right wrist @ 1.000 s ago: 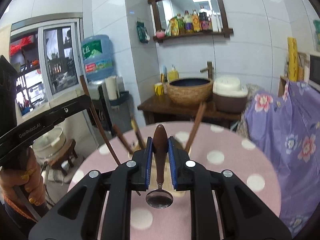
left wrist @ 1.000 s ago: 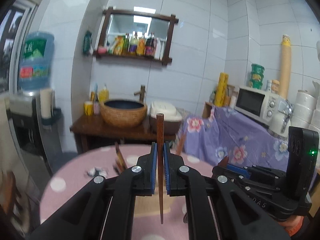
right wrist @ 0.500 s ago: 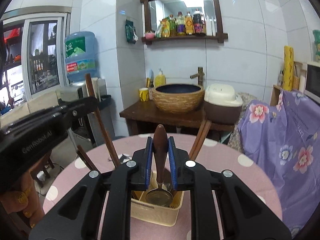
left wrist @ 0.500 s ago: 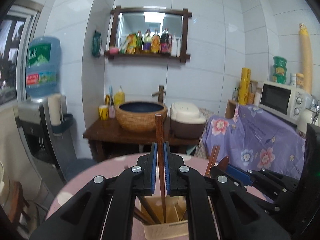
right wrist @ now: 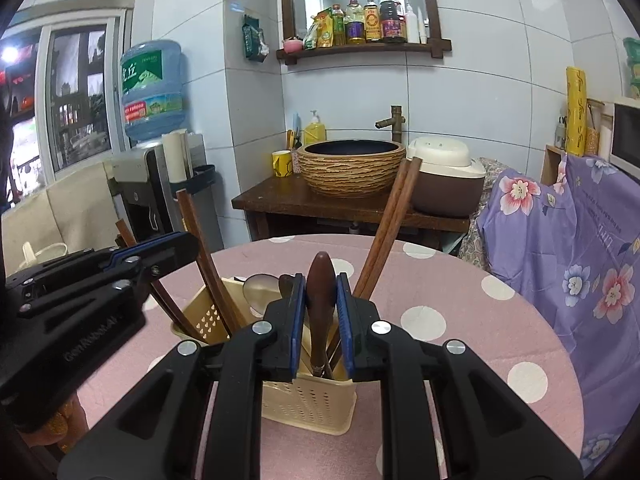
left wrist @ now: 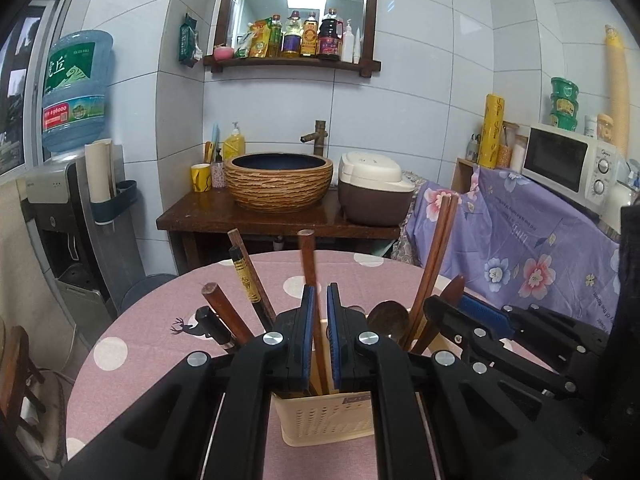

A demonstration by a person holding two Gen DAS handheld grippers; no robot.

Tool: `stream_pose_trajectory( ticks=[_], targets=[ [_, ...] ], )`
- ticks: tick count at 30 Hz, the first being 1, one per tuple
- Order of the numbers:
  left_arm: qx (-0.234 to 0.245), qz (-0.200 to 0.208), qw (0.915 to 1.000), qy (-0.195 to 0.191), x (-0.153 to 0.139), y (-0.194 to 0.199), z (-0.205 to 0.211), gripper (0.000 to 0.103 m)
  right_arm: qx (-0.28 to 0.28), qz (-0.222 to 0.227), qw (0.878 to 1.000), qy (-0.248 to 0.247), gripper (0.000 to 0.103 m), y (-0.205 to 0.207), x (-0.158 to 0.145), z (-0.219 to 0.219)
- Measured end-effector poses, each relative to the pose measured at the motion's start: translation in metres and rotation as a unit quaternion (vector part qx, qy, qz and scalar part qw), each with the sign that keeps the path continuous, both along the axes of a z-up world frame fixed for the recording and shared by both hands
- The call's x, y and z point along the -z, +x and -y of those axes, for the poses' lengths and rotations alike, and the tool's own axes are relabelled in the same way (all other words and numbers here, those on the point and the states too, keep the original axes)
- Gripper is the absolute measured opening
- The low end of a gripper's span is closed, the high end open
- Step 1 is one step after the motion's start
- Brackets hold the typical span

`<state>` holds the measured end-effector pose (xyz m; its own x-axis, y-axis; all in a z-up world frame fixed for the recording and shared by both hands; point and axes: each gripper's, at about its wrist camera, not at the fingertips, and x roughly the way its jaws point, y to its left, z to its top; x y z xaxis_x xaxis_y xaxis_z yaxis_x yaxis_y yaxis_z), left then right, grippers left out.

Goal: Organize utensils

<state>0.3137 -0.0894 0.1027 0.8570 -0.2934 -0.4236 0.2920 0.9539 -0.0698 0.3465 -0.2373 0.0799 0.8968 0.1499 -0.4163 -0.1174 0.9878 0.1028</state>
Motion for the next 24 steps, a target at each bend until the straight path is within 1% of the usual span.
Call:
stream_pose_trajectory(
  ticks=[2,4,6,7,8,9,10,11,12,13,17,21,24],
  targets=[
    [0.005,0.005,1.0000,-0.004,-0.003,-0.006,-0.002,0.009,0.001,0.006,1.000,0.010,0.019,-0.007,-0.001,0.005],
    [0.009,0.015,0.9998,-0.006,-0.005,-0.019,-0.007,0.022,0.005,0.013,1.000,0.017,0.026,-0.018,-0.003,0.010],
    [0.008,0.030,0.9994,-0.013,-0.005,-0.039,-0.015,0.052,0.014,0.030,0.999,0.020,0.054,-0.037,-0.004,0.014],
    [0.007,0.037,0.9991,-0.017,-0.004,-0.049,-0.020,0.058,0.018,0.039,0.999,0.019,0.060,-0.048,-0.004,0.016],
    [0.006,0.045,0.9988,-0.018,-0.001,-0.058,-0.024,0.065,0.025,0.046,0.999,0.014,0.074,-0.061,-0.003,0.017],
    [0.004,0.054,0.9984,-0.015,0.004,-0.072,-0.031,0.074,0.033,0.052,0.998,0.007,0.085,-0.073,-0.001,0.018],
    [0.001,0.060,0.9981,-0.011,0.008,-0.082,-0.035,0.079,0.042,0.059,0.997,-0.003,0.089,-0.090,0.004,0.018],
    [-0.004,0.064,0.9979,-0.008,0.014,-0.093,-0.039,0.088,0.043,0.064,0.997,-0.010,0.096,-0.102,0.007,0.018],
    [-0.007,0.067,0.9977,-0.006,0.020,-0.103,-0.044,0.095,0.042,0.067,0.997,-0.018,0.097,-0.115,0.013,0.018],
    [-0.008,0.070,0.9975,-0.007,0.029,-0.117,-0.051,0.098,0.043,0.065,0.997,-0.029,0.097,-0.132,0.023,0.017],
    [-0.029,0.060,0.9977,-0.014,0.060,-0.158,-0.070,0.098,0.041,0.039,0.997,-0.047,0.097,-0.179,0.057,0.011],
    [-0.053,0.040,0.9972,-0.035,0.093,-0.202,-0.087,0.098,0.030,0.018,0.999,-0.038,0.097,-0.232,0.097,0.000],
    [-0.059,0.024,0.9967,-0.051,0.109,-0.229,-0.097,0.098,0.022,0.016,0.999,-0.044,0.097,-0.267,0.116,-0.008]
  ],
)
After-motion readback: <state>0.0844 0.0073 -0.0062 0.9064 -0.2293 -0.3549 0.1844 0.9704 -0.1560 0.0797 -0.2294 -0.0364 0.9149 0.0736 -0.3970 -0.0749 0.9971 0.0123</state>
